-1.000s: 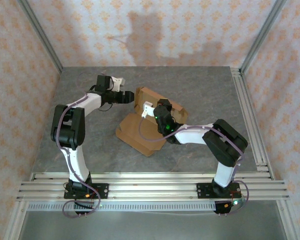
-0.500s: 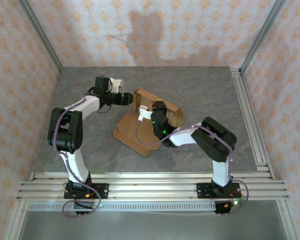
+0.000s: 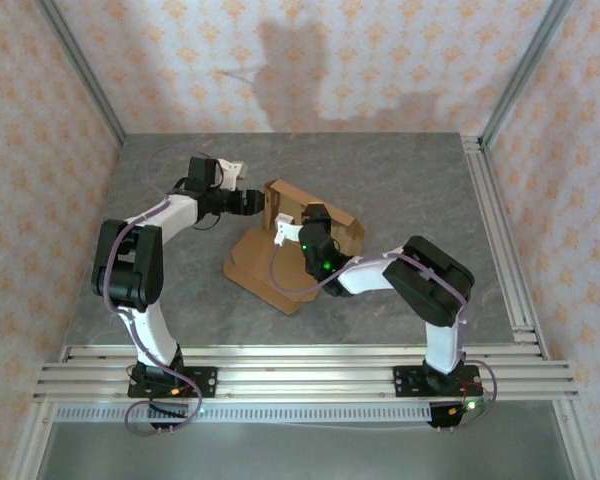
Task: Fold the paper box
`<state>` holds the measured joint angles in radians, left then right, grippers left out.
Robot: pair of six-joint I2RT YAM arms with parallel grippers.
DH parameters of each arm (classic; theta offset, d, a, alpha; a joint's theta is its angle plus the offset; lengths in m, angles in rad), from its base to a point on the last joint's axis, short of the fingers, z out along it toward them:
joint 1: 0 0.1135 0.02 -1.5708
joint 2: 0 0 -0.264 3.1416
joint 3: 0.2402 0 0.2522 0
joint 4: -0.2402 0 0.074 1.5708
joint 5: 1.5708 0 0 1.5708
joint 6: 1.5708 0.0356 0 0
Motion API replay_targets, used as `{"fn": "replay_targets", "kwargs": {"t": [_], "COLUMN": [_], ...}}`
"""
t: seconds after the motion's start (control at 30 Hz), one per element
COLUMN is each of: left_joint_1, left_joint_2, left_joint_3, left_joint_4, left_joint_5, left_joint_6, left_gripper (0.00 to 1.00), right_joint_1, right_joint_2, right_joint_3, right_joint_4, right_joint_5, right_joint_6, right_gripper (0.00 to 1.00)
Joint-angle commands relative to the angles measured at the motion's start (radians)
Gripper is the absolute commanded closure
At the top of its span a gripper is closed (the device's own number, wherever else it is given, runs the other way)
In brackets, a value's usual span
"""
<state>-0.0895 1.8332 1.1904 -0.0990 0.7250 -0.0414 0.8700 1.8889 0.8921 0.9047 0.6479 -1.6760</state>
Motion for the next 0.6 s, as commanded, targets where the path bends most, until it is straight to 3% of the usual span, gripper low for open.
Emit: {"fn": "replay_targets", "kwargs": {"t": [0.0, 0.57], "left_joint_1": [0.005, -0.010], "left_joint_2": [-0.039, 0.020], "left_joint_3": [-0.020, 0.033], "left_joint_4": [0.010, -0.049], "left_joint_5": [0.001, 0.039], "left_joint_6": [0.030, 0.035], "left_gripper": [0.23, 0.32], "right_joint_1": [0.012, 0.024], "right_joint_2": [-0.047, -0.090], "right_joint_3": [0.013, 0.067], "right_joint_4": [-0.103, -0.275], "right_joint_5": [0.005, -0.015], "right_joint_6": [0.035, 0.132], "right_gripper": [1.00, 1.00]}}
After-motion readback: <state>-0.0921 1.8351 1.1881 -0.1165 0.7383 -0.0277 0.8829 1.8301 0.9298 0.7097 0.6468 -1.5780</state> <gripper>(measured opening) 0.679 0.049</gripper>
